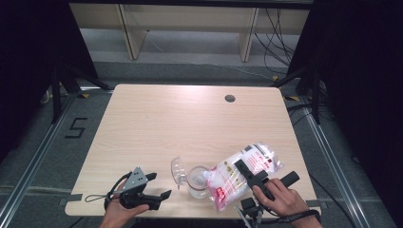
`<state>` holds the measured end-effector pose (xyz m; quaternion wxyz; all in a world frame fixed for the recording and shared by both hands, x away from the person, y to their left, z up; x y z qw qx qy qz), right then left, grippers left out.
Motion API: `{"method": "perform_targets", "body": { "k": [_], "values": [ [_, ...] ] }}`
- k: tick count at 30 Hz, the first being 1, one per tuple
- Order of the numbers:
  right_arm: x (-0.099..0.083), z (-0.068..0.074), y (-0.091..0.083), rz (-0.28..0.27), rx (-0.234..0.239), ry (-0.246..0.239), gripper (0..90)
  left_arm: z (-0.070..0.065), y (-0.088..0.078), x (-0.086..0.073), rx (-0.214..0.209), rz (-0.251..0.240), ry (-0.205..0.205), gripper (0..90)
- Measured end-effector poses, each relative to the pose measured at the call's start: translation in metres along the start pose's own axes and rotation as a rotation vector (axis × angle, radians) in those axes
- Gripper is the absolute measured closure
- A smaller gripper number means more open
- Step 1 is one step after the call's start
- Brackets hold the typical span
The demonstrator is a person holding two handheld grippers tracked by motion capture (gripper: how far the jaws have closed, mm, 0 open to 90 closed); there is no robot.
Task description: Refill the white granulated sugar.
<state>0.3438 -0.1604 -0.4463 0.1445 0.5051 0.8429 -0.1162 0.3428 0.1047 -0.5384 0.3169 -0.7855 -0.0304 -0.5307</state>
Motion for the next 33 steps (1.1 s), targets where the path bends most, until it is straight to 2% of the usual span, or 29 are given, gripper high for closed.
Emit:
{"method": "perform_targets", "body": {
  "k": [1,2,3,8,11,14,17,18,19,20,21,22,24,29,30,31,33],
  "values": [
    [-0.0005,-0.0003,0.0001,0.000,-0.001,-0.008,58.6,0.0006,-0.0006,0.0001,-0.001,0.005,0.013,16.7],
    [-0.0008,-0.0008,0.0003,0.000,-0.008,-0.009,58.6,0.0007,-0.0009,-0.0001,0.003,0.006,0.012,16.7],
    [-0.0011,-0.0008,0.0003,0.002,-0.006,-0.009,58.7,-0.0003,-0.0006,-0.0005,0.007,0.000,-0.013,16.7],
    [-0.0004,-0.0013,-0.0008,0.004,-0.005,0.001,58.9,-0.0002,0.0002,-0.0005,0.001,-0.002,-0.015,16.7],
    [0.0005,-0.0018,-0.0005,-0.005,-0.003,-0.013,59.0,0.0005,-0.0001,-0.0002,-0.001,0.003,0.010,16.7],
    [0.0009,-0.0019,-0.0002,-0.006,-0.012,-0.016,59.1,0.0003,-0.0008,-0.0003,0.006,0.001,-0.006,16.7],
    [0.0009,-0.0024,-0.0004,-0.010,-0.009,-0.016,59.2,0.0008,-0.0011,-0.0001,0.001,0.002,0.008,16.7],
    [0.0009,-0.0027,-0.0005,-0.010,-0.011,-0.017,59.2,-0.0005,-0.0005,-0.0004,0.003,-0.004,-0.013,16.7],
    [0.0006,-0.0026,-0.0009,-0.005,-0.008,-0.011,59.2,-0.0006,-0.0004,-0.0003,0.001,-0.003,-0.012,16.7],
    [0.0004,-0.0028,-0.0009,-0.004,-0.010,-0.004,59.2,-0.0001,-0.0005,0.0000,0.002,-0.002,-0.009,16.7],
    [0.0003,-0.0031,-0.0008,-0.005,-0.016,-0.004,59.3,0.0016,-0.0011,0.0005,0.005,0.005,0.014,16.7],
    [0.0001,-0.0030,-0.0009,-0.004,-0.016,-0.005,59.3,0.0011,-0.0002,0.0012,0.001,-0.007,0.004,16.7],
    [-0.0003,-0.0038,-0.0006,-0.009,-0.012,-0.018,59.4,0.0025,-0.0015,0.0008,0.004,0.001,0.015,16.7],
    [-0.0017,-0.0030,-0.0009,-0.002,-0.008,-0.017,59.5,0.0006,-0.0006,0.0010,0.000,-0.008,0.003,16.7],
    [-0.0017,-0.0025,-0.0007,-0.002,-0.004,-0.019,59.5,0.0010,-0.0012,0.0005,0.001,0.002,0.014,16.7],
    [-0.0016,-0.0021,-0.0006,-0.002,-0.004,-0.020,59.5,-0.0004,-0.0005,0.0001,0.002,-0.005,-0.010,16.7],
    [-0.0015,-0.0017,-0.0005,-0.003,0.000,-0.018,59.6,-0.0005,-0.0002,0.0002,0.002,-0.006,-0.006,16.7]
  ]
}}
Point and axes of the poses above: each handheld gripper's, and its own axes: y roughly forward along the jaws, x roughly out of its top, z roughly to its left, the point moved 9 cm from there along y, roughly forward along the jaws, and after that the axes turned 11 degrees about -x, right-handed, at the moved point
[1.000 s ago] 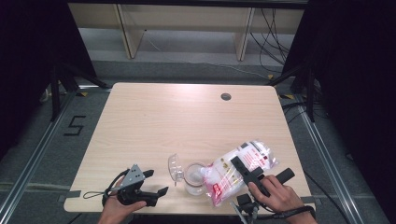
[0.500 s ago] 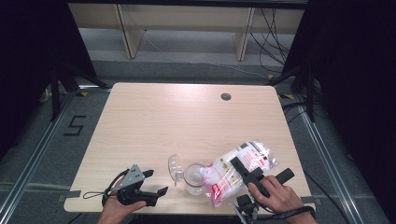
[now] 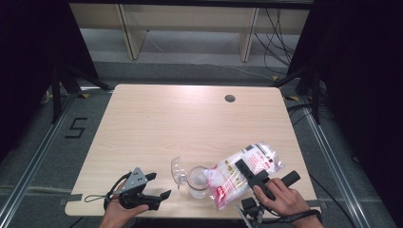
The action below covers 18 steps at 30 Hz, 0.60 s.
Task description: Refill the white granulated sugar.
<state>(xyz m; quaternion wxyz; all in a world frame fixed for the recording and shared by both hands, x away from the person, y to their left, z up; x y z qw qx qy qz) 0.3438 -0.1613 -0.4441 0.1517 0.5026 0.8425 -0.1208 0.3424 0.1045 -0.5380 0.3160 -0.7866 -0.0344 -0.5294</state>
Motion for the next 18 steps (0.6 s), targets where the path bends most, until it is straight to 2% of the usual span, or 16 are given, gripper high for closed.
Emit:
{"method": "perform_targets", "body": {
  "k": [6,9,18],
  "values": [
    [0.0011,0.0015,0.0007,-0.005,-0.001,0.001,59.7,-0.0004,0.0002,-0.0001,-0.001,-0.005,-0.012,16.7],
    [0.0012,0.0017,0.0002,-0.002,-0.005,0.006,59.7,-0.0011,0.0000,0.0002,-0.003,-0.003,0.000,16.7],
    [-0.0013,-0.0012,-0.0022,0.003,-0.004,-0.032,60.1,-0.0007,0.0002,-0.0001,-0.003,-0.006,-0.004,16.7]
  ]
}}
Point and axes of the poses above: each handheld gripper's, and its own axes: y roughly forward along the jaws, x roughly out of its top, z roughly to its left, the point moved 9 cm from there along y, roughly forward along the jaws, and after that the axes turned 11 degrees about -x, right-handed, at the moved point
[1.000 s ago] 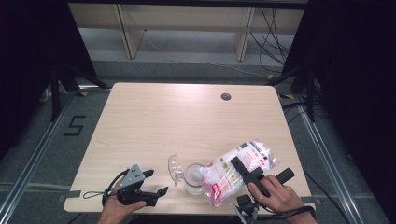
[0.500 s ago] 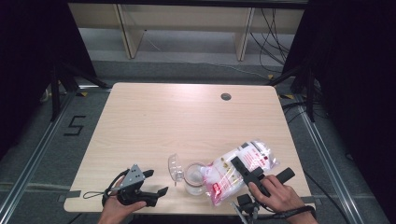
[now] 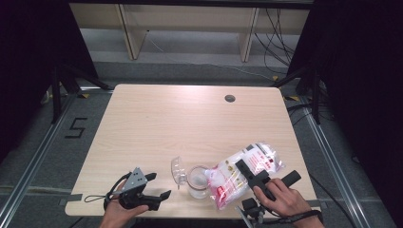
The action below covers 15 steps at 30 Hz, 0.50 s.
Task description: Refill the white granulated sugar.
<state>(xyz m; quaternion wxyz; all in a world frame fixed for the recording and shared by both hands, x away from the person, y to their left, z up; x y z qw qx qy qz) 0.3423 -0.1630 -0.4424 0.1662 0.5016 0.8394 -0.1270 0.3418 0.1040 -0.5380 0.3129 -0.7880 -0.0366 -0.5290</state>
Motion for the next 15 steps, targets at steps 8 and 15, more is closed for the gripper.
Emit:
{"method": "perform_targets", "body": {
  "k": [8,15],
  "values": [
    [0.0023,0.0002,0.0000,-0.008,0.008,-0.003,60.2,-0.0012,0.0010,-0.0009,0.000,0.000,0.000,16.7],
    [0.0043,-0.0001,0.0012,-0.014,0.004,0.002,60.3,-0.0008,-0.0013,-0.0006,0.007,0.005,0.008,16.7]
  ]
}}
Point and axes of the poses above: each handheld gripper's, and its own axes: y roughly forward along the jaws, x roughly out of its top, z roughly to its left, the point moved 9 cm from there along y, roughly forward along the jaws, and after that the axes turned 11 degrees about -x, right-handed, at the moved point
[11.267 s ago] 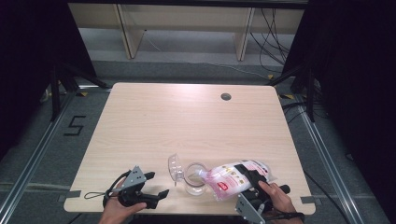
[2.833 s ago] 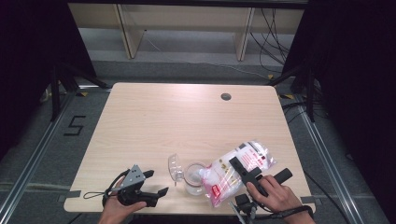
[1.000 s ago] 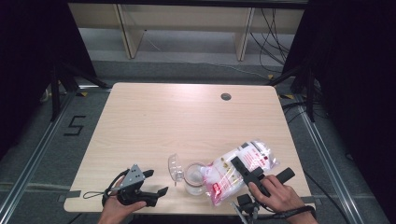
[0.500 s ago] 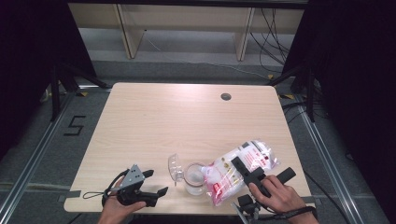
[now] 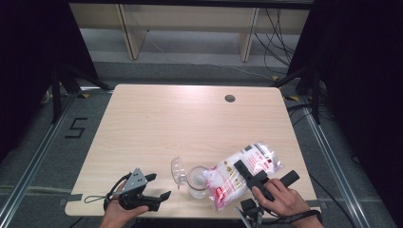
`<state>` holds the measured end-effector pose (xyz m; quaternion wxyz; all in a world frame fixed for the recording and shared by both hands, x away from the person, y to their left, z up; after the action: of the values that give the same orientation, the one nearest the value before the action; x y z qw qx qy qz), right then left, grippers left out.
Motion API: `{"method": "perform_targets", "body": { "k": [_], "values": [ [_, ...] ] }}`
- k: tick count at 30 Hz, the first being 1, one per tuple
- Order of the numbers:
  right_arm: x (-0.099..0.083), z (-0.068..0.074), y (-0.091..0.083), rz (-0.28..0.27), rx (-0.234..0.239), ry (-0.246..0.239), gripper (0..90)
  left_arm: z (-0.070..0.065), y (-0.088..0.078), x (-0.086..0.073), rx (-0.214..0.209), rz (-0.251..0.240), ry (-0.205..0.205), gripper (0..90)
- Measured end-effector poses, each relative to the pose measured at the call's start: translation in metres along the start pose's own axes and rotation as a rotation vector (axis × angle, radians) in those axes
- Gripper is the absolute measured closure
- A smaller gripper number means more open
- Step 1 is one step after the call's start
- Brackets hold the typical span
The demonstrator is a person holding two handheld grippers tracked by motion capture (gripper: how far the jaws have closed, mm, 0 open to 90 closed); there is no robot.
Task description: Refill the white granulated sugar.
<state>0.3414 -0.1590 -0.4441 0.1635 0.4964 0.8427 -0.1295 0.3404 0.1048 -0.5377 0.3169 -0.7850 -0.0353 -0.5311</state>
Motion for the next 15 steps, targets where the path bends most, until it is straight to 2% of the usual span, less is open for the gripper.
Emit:
{"method": "perform_targets", "body": {
  "k": [1,6,7,15],
  "values": [
    [0.0000,0.0002,0.0000,-0.001,0.001,0.000,60.4,0.0012,-0.0009,0.0002,-0.002,0.009,0.022,16.7],
    [-0.0010,0.0027,-0.0008,0.003,0.006,-0.006,60.5,0.0024,-0.0009,0.0010,-0.006,0.001,0.022,16.7],
    [-0.0009,0.0028,-0.0006,0.001,0.005,-0.013,60.5,0.0013,-0.0007,0.0006,-0.003,-0.007,-0.006,16.7],
    [0.0014,0.0061,-0.0003,0.001,0.016,-0.007,60.7,0.0004,-0.0014,-0.0004,0.003,0.009,0.010,16.7]
  ]
}}
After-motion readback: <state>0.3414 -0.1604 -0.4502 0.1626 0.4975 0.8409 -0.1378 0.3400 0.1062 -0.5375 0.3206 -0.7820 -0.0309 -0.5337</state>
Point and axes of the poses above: each handheld gripper's, and its own axes: y roughly forward along the jaws, x roughly out of its top, z roughly to its left, the point moved 9 cm from there along y, roughly forward along the jaws, and after that the axes turned 11 degrees about -x, right-handed, at the moved point
